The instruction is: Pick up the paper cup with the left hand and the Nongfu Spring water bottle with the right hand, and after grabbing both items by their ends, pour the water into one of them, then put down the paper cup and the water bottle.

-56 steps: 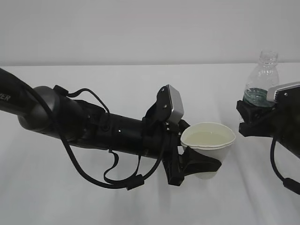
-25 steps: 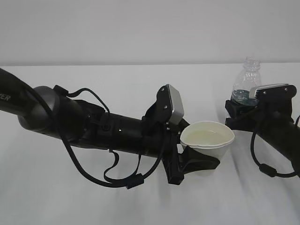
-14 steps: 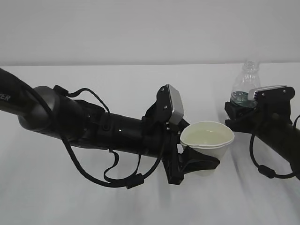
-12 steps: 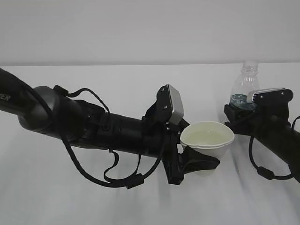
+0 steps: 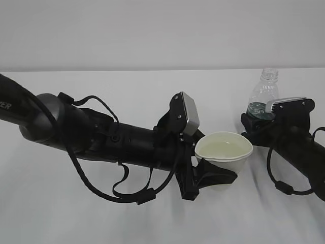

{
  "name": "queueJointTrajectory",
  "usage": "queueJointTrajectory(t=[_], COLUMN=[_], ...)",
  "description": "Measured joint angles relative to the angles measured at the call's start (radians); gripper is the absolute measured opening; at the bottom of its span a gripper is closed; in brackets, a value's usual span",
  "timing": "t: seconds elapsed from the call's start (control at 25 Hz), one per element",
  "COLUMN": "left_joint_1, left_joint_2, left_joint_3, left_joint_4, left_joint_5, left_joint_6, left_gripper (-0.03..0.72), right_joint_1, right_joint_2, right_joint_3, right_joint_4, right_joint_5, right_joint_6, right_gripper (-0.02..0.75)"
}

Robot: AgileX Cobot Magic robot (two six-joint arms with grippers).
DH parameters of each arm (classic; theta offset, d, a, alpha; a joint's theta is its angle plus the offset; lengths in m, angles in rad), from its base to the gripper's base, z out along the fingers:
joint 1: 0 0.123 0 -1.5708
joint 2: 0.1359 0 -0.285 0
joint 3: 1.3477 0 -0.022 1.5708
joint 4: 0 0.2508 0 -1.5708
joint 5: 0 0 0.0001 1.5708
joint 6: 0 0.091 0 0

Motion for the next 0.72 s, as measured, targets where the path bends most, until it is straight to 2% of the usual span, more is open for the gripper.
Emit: queueJointTrajectory(t=[0.28, 0.56, 0.72], left_joint_1=[0.000, 0.000, 0.000], left_joint_2=[0.000, 0.000, 0.000], left_joint_3=[0.000, 0.000, 0.000], left_joint_4=[0.000, 0.000, 0.000], left_joint_5=[0.002, 0.003, 0.003], left_joint_6=[0.000, 0.000, 0.000], left_gripper=[0.420, 0.420, 0.420], right_joint_1=[0.000, 0.000, 0.000], right_joint_2=[0.000, 0.000, 0.000], right_joint_3=[0.000, 0.000, 0.000], right_joint_4=[-0.018, -0.074, -0.085], right_joint_5=[0.000, 0.006, 0.008], right_joint_6=[0.000, 0.000, 0.000], right_gripper=[0.426, 0.559, 0.575])
